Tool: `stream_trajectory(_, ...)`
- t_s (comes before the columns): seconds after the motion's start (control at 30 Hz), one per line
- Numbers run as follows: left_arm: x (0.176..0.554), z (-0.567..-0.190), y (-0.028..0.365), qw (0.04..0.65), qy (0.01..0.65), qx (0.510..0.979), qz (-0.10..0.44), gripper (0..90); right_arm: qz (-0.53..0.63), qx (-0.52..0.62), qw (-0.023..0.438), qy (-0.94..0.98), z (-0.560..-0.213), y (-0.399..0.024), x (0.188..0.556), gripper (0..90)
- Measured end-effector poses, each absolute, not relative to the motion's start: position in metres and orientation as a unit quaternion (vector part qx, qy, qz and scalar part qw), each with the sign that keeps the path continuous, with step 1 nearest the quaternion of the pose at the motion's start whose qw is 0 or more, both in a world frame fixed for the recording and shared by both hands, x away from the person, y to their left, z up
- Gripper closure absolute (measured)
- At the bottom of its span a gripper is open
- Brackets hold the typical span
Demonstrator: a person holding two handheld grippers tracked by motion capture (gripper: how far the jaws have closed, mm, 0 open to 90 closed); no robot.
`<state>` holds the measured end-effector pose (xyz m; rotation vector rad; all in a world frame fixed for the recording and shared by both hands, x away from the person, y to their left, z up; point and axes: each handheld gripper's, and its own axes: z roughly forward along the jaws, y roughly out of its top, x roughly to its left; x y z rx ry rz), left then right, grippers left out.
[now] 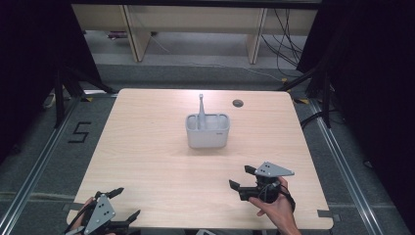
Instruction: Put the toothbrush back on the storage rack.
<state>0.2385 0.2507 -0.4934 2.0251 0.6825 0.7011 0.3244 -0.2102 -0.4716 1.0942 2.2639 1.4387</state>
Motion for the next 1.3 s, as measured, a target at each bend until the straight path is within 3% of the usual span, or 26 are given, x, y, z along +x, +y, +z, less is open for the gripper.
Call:
stream_trajectory(0.03,0.239,-0.493,0.252,0.423,0.268,0.817,0.284,14.8,0.492,0.362,0.137,0.78,-0.472,-0.212,0.326,20.3)
stream_trajectory(0.17,0.239,-0.492,0.253,0.415,0.264,0.822,0.286,14.8,0.49,0.371,0.121,0.779,-0.472,-0.213,0.32,20.0)
stream_trajectory(0.2,0.239,-0.492,0.253,0.415,0.264,0.822,0.286,14.8,0.488,0.361,0.136,0.783,-0.472,-0.215,0.321,19.9)
stream_trajectory(1.3,0.24,-0.494,0.251,0.427,0.274,0.816,0.276,14.8,0.481,0.372,0.132,0.783,-0.479,-0.231,0.297,16.5)
